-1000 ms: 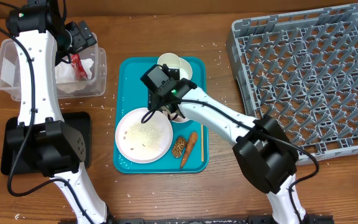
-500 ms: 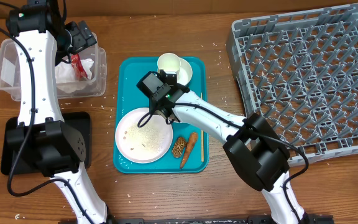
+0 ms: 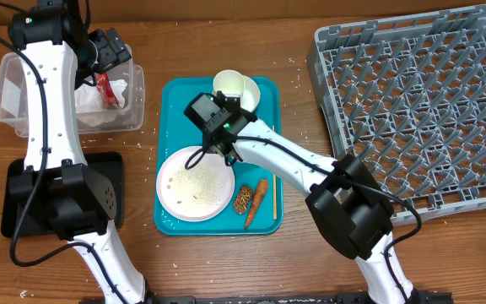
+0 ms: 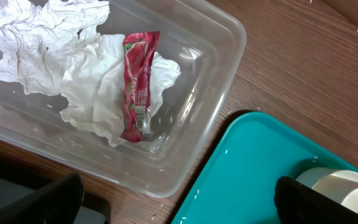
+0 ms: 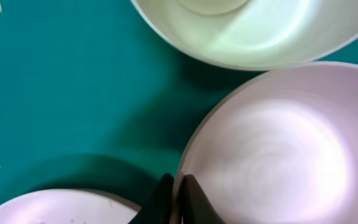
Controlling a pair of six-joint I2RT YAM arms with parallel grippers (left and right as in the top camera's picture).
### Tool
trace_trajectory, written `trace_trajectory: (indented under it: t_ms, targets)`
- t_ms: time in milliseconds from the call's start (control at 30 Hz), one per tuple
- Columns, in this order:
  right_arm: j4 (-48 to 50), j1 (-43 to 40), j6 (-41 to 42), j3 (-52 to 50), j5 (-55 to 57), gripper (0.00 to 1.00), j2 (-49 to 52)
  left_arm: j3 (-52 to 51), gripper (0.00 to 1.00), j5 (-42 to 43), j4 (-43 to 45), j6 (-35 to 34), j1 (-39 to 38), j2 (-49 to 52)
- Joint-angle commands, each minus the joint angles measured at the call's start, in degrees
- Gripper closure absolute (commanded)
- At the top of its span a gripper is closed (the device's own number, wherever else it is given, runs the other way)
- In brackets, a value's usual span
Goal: Sort waste into correct bins and load items into the dishwasher
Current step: 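Carry pink bowl right and place it in grey dish rack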
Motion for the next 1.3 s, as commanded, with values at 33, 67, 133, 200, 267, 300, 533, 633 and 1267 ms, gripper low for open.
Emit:
trace_trajectory:
  t_ms: [33, 67, 133, 200, 267, 300, 533, 633, 1267]
  targets:
    - [-1.3, 0.0, -0.1, 2.9, -1.0, 0.96, -1.4, 0.0, 0.0, -0.7, 0.2, -0.8, -0.4, -1.0]
    - [-2.2, 0.0, -0.2, 3.6, -0.9, 0.96, -1.7, 0.0, 0.0, -0.7, 0.2, -0.8, -0.4, -1.0]
    - [-5.6, -0.5, -0.3, 6.4, -0.9, 0.96, -3.1, 0.0, 0.0, -0.7, 0.2, -0.8, -0.4, -1.0]
    - [-9.7, -1.4, -0.3, 9.5, -0.9, 0.96, -4.4, 0.0, 0.0, -0.7, 0.2, -0.8, -0.4, -1.0]
    - [-14.5, -2.8, -0.3, 12.8, -0.9, 0.96, -5.7, 0.0, 0.0, -0.7, 0.2, -0.8, -0.4, -1.0]
    - [-17.3, -3.7, -0.3, 14.6, -0.9, 0.96, -6.4, 0.0, 0.0, -0.7, 0.2, -0.8, -0.4, -1.0]
    - [-28.1, -12.8, -9.6, 22.0, -1.0, 0.96, -12.2, 0.0, 0.0, -0.7, 0.2, -0.8, -0.4, -1.0]
    - [-28.1, -20.5, -14.6, 22.0, -2.3, 0.96, -15.4, 0.0, 0.0, -0.7, 0.2, -0.8, -0.4, -1.0]
    - [-19.7, -75.3, -42.6, 18.0, -88.5, 0.96, -4.2, 0.0, 0.0, -0.7, 0.2, -0.8, -0.4, -1.0]
